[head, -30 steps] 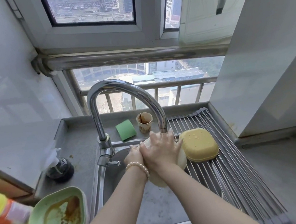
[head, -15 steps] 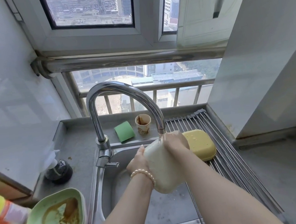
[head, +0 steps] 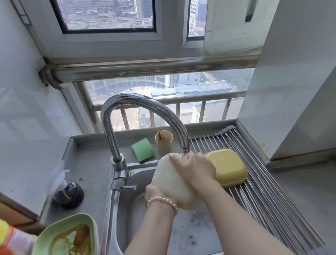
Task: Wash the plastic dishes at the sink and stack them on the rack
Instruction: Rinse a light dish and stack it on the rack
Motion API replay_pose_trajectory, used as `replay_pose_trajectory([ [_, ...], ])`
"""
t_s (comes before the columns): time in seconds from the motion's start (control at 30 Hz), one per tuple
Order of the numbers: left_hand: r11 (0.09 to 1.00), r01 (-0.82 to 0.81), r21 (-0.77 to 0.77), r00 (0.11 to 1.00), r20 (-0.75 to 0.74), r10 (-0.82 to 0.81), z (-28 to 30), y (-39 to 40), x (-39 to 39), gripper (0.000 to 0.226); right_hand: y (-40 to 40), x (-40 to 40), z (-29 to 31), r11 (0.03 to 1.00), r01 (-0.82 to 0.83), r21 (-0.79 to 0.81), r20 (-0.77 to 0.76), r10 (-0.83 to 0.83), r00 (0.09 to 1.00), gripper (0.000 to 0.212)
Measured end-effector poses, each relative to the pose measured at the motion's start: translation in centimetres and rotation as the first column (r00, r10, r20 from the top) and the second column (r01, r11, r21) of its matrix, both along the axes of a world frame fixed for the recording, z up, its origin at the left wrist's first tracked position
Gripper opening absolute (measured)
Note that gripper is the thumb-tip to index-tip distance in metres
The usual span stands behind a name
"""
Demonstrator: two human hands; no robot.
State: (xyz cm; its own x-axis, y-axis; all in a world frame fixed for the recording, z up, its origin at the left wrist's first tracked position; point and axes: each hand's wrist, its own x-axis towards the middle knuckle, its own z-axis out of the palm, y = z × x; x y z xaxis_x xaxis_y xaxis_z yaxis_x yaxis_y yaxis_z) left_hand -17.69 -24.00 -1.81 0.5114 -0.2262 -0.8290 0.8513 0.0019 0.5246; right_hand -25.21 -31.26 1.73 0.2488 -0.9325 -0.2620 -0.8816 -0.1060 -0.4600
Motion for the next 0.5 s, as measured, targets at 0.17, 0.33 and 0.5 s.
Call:
replay_pose_trajectory([
  [0.17, 0.948, 0.318, 0.013, 0.942, 0.103, -0.318, 0.0, 0.5, 1.0, 0.022, -1.6, -1.2, 1.5, 0.998, 0.016, 0.066, 0.182, -0.028, 0.983, 0.028],
  [0.33, 0.781, 0.5, 0.375, 0.587, 0.516, -0.624, 0.6, 0.1, 1.4, 0.066, -1.8, 0.1, 2.2, 0.991, -0.113, 0.076, 0.051, 0.11, 0.993, 0.031],
  [0.5, 0.854, 0.42, 0.307, 0.657, 0.547, -0.519, 1.4, -0.2, 2.2, 0.058, 0.7, 1.2, 2.1, 0.997, 0.063, -0.033, 0.218, -0.054, 0.974, 0.042],
])
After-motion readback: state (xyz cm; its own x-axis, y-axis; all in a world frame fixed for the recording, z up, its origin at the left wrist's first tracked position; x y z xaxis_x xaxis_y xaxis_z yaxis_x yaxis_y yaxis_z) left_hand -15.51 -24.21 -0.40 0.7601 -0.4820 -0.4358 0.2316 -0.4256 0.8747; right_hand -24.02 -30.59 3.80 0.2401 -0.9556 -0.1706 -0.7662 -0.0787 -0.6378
